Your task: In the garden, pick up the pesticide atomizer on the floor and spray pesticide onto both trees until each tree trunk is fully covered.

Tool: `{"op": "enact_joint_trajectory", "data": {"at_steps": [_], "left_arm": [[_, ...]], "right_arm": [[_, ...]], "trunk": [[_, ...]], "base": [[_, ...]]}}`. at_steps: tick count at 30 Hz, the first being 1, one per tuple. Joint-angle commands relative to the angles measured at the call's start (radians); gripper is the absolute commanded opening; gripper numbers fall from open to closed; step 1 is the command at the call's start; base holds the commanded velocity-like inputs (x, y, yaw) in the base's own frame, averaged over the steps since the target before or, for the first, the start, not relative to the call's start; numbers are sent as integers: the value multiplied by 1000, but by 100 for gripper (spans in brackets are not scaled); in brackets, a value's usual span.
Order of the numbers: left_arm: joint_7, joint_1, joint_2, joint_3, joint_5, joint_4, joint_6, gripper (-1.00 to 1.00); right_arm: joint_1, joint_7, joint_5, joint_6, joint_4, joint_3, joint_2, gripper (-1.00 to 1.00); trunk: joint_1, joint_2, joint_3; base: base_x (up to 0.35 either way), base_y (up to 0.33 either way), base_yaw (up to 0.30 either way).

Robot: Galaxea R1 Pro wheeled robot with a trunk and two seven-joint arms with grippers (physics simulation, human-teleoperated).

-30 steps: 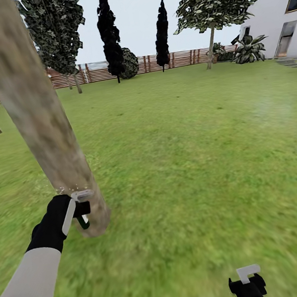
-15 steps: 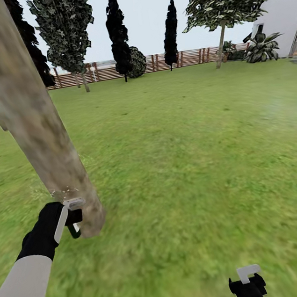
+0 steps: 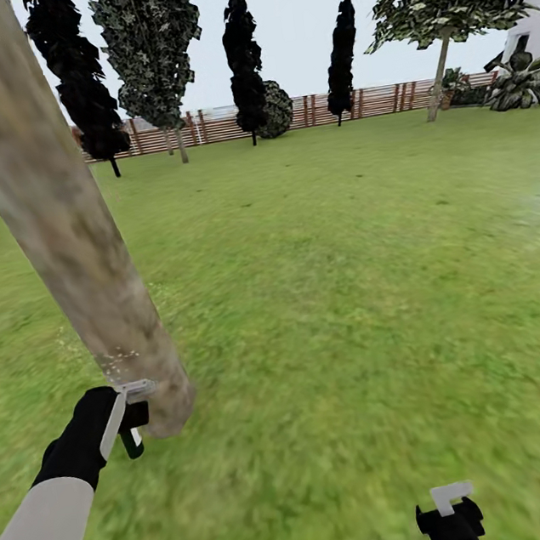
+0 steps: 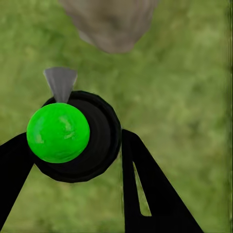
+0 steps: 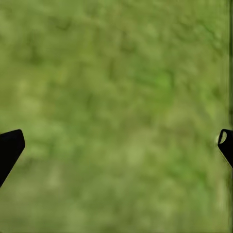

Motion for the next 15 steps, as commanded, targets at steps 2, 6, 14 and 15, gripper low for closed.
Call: {"op": "enact_joint_trajectory", "data": {"at_steps": [2,6,14,15], "left_arm": [[10,0,0,0,10,-2,4,-100],[11,0,0,2,10,-2,4,-100],[11,0,0,-2,8,-2,4,-100],[11,0,0,-2,8,-3,4,-100]], "right_arm": [[-1,-8,6,1,1,7,0,100],[-1,-8,6,1,1,7,0,100],[-1,-9,6,1,1,7,0,100],[-1,-9,6,1,1,7,0,100]], "trunk": [[0,0,-1],[0,0,-1],[0,0,-1],[0,0,-1]], "base": [[2,-288,10],[-91,-294,207],[-168,-191,276],[-16,-13,277]]}}
